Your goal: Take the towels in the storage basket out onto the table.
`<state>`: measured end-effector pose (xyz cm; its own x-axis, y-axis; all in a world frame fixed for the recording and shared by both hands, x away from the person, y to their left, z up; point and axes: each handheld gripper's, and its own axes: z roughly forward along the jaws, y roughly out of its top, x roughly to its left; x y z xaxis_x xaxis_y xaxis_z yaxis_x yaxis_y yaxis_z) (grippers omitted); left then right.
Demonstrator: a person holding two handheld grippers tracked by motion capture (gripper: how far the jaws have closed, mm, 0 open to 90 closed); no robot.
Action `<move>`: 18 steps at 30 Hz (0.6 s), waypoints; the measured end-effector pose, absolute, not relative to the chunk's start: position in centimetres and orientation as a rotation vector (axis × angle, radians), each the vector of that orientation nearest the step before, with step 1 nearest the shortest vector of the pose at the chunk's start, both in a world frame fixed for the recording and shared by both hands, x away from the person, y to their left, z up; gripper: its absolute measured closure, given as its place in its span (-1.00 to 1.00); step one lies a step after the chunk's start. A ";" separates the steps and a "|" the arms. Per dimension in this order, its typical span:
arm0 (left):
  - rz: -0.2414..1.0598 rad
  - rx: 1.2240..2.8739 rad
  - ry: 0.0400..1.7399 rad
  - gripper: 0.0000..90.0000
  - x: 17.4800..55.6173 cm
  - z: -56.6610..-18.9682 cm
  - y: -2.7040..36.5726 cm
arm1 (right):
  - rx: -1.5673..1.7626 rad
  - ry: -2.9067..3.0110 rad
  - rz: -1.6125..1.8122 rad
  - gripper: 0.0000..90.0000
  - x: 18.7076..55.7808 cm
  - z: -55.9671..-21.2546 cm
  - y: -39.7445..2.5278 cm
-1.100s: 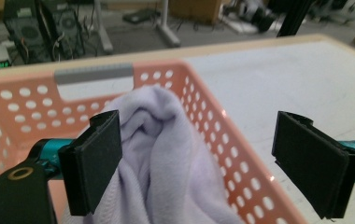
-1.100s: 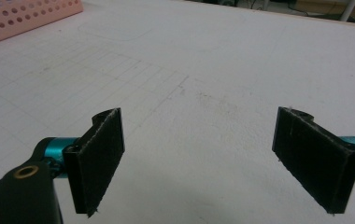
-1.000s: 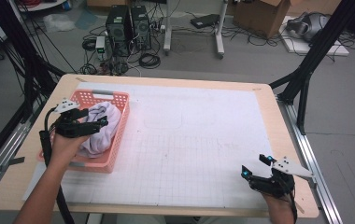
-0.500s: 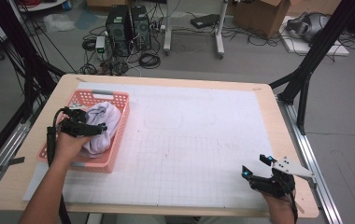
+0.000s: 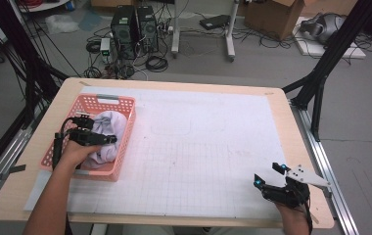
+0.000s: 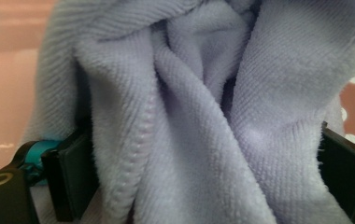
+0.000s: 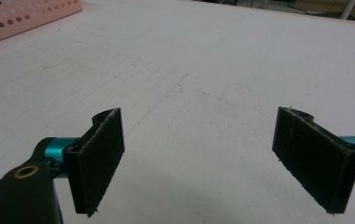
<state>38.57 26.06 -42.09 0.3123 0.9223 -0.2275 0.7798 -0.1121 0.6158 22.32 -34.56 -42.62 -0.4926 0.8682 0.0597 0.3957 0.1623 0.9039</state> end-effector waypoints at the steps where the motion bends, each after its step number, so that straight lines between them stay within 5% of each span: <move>1: 0.266 1.919 1.510 -0.79 38.6 -42.2 26.0 | 1.195 1.966 1.297 -0.65 22.3 -42.6 -34.5; 4: 0.243 1.919 1.509 -0.77 38.6 -42.3 26.0 | 1.197 1.961 1.299 -0.65 22.3 -42.6 -34.6; 18: 0.175 1.881 1.525 0.19 38.5 -41.6 26.4 | 1.213 1.948 1.298 -0.65 22.1 -42.6 -35.0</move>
<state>38.50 26.41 -41.56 0.2980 0.9019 -0.3128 0.8073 -0.0632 0.5867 22.14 -35.01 -42.56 -0.4781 0.8757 0.0672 0.3995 0.1488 0.9046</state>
